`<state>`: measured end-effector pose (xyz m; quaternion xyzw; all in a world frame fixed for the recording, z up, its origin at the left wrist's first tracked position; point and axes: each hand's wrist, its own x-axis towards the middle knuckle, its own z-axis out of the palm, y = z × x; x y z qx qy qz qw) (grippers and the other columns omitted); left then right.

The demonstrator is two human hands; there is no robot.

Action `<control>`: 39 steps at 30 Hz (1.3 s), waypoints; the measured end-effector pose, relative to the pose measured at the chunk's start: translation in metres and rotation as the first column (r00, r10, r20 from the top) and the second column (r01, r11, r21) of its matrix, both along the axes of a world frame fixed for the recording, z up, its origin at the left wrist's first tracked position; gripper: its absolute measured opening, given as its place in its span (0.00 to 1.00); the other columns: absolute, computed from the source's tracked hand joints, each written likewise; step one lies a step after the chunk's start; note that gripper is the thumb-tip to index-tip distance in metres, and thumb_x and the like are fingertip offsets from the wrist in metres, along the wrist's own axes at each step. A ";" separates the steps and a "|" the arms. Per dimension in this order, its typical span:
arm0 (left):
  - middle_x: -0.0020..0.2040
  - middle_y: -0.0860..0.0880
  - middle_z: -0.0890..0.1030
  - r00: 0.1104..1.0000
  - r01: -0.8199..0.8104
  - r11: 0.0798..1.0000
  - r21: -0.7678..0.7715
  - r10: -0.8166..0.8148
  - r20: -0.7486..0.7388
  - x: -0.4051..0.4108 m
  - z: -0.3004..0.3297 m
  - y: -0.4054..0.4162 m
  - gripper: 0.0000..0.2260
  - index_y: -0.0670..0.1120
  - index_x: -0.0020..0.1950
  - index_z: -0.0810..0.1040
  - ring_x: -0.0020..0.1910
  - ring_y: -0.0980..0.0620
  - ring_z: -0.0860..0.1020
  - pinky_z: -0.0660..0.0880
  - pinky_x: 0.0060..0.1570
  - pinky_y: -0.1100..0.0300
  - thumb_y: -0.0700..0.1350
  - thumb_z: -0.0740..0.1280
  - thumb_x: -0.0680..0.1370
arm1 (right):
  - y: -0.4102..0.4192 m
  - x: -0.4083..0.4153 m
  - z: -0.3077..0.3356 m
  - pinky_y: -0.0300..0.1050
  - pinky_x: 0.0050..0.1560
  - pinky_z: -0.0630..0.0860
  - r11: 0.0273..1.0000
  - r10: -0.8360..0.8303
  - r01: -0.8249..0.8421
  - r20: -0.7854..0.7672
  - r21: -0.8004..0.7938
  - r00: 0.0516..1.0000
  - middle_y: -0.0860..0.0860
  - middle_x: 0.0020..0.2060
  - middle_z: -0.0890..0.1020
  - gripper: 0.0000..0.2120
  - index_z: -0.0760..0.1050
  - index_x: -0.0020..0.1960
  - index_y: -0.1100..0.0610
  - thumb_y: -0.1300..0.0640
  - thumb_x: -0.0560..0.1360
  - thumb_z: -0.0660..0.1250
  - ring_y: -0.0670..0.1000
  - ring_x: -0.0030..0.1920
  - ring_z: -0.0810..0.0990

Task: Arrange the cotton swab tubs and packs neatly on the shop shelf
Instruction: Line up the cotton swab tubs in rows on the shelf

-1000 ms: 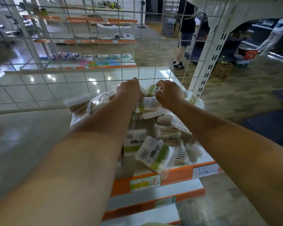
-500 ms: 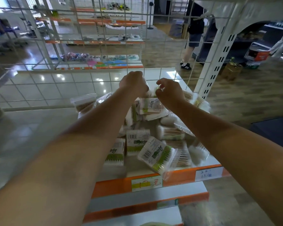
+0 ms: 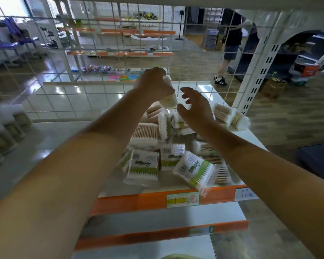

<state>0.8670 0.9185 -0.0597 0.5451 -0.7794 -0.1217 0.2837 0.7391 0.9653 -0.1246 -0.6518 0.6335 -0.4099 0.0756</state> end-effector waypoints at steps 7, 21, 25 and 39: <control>0.57 0.46 0.77 0.993 -0.085 0.996 -0.009 0.084 -0.085 0.030 0.012 0.029 0.22 0.43 0.62 0.73 0.47 0.53 0.69 0.66 0.44 0.61 0.54 0.70 0.72 | 0.030 0.052 -0.016 0.44 0.61 0.67 0.969 0.001 0.012 0.053 -0.248 0.999 0.58 0.60 0.74 0.25 0.68 0.66 0.62 0.61 0.71 0.67 0.57 0.61 0.71; 0.35 0.50 0.73 0.993 -0.103 0.993 0.056 0.105 -0.048 0.113 0.005 0.068 0.20 0.44 0.45 0.71 0.42 0.48 0.75 0.68 0.34 0.62 0.60 0.68 0.71 | 0.052 0.150 -0.023 0.54 0.48 0.73 0.957 -0.156 0.122 -0.113 -0.264 0.981 0.61 0.50 0.77 0.29 0.72 0.57 0.66 0.49 0.64 0.75 0.62 0.50 0.76; 0.45 0.44 0.78 0.991 -0.134 0.985 0.110 0.130 0.044 0.148 0.005 0.078 0.22 0.44 0.47 0.73 0.46 0.44 0.79 0.77 0.43 0.56 0.63 0.65 0.72 | 0.058 0.180 -0.021 0.49 0.46 0.71 0.970 -0.095 0.081 -0.048 -0.231 0.994 0.61 0.49 0.78 0.23 0.73 0.56 0.66 0.53 0.68 0.73 0.62 0.49 0.77; 0.34 0.47 0.72 0.914 -0.256 0.946 0.200 0.169 0.370 0.290 -0.005 0.085 0.21 0.42 0.37 0.67 0.42 0.46 0.74 0.70 0.42 0.57 0.60 0.60 0.76 | 0.091 0.317 -0.051 0.50 0.51 0.76 0.968 0.183 -0.212 0.198 0.137 0.963 0.56 0.50 0.78 0.18 0.73 0.58 0.61 0.54 0.71 0.68 0.55 0.49 0.77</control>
